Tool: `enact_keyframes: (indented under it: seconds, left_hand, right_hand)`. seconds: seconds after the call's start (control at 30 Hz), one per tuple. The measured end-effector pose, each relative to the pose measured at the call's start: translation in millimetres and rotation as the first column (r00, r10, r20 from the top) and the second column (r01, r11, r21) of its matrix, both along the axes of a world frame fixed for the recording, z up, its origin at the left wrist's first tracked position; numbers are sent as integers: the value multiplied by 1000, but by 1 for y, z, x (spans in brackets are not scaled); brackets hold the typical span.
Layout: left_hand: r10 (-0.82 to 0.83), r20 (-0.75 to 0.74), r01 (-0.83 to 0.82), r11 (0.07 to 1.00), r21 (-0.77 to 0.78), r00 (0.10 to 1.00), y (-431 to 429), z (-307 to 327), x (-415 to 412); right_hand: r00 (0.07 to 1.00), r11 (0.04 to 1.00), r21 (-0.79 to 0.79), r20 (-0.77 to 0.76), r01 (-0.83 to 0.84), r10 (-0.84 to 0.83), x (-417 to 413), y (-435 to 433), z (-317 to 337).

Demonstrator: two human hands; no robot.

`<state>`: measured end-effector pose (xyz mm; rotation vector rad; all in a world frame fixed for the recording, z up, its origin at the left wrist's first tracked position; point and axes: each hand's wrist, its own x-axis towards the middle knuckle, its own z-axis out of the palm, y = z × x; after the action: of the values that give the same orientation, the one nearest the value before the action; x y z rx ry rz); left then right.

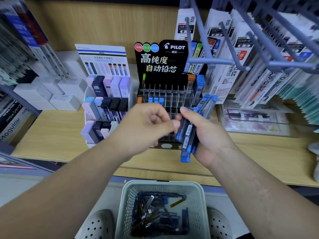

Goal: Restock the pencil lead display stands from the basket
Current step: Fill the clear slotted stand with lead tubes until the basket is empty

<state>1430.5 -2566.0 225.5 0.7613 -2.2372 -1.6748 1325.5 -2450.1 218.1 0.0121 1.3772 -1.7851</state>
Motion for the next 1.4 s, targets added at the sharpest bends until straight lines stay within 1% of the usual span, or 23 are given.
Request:
enact_keyframes:
  seconds: [0.07, 0.17, 0.23, 0.3, 0.4, 0.53, 0.77, 0.93, 1.1, 1.2, 1.3, 1.4]
  left_hand:
    - [-35, 27, 33, 997, 75, 999, 10, -4, -2]
    - [-20, 18, 17, 987, 160, 1000, 14, -8, -4]
    - [-9, 20, 4, 962, 273, 1000, 15, -7, -5]
    - [-38, 51, 15, 924, 383, 998, 17, -3, -5]
    - [-114, 79, 65, 883, 465, 990, 21, -3, -4]
    - [-100, 70, 55, 880, 472, 993, 21, -4, -5]
    - [-94, 126, 12, 846, 533, 988, 15, 0, -5]
    - [-71, 146, -18, 845, 535, 987, 12, 3, -3]
    - [30, 124, -90, 850, 518, 992, 13, 8, -6]
    - [109, 101, -146, 843, 517, 989, 21, 10, -11]
    - [184, 64, -193, 875, 443, 981, 31, 10, -18]
    - [259, -13, -237, 902, 361, 966, 38, 13, -25]
  right_hand:
    - [999, 999, -7, 25, 36, -36, -2, -1, -1]
    - [997, 998, -3, 38, 70, -70, -3, -1, -4]
    - [996, 997, 5, 36, 83, -83, -4, -1, -5]
    - [992, 993, -3, 42, 115, -115, -6, -1, -5]
    - [982, 983, -34, 65, 180, -177, -9, 0, -5]
    - [974, 971, -83, 60, 223, -218, -13, 2, -3]
    - [973, 973, -64, 73, 223, -219, -18, 7, -2]
    - [973, 974, -42, 72, 220, -217, -21, 12, 1]
    - [963, 972, -23, 141, 235, -229, -25, 22, 3]
    - [956, 971, 31, 171, 236, -238, -26, 30, 3]
    - [933, 953, 87, 194, 291, -303, -28, 36, 1]
    - [911, 943, 119, 247, 311, -331, -30, 41, 1]
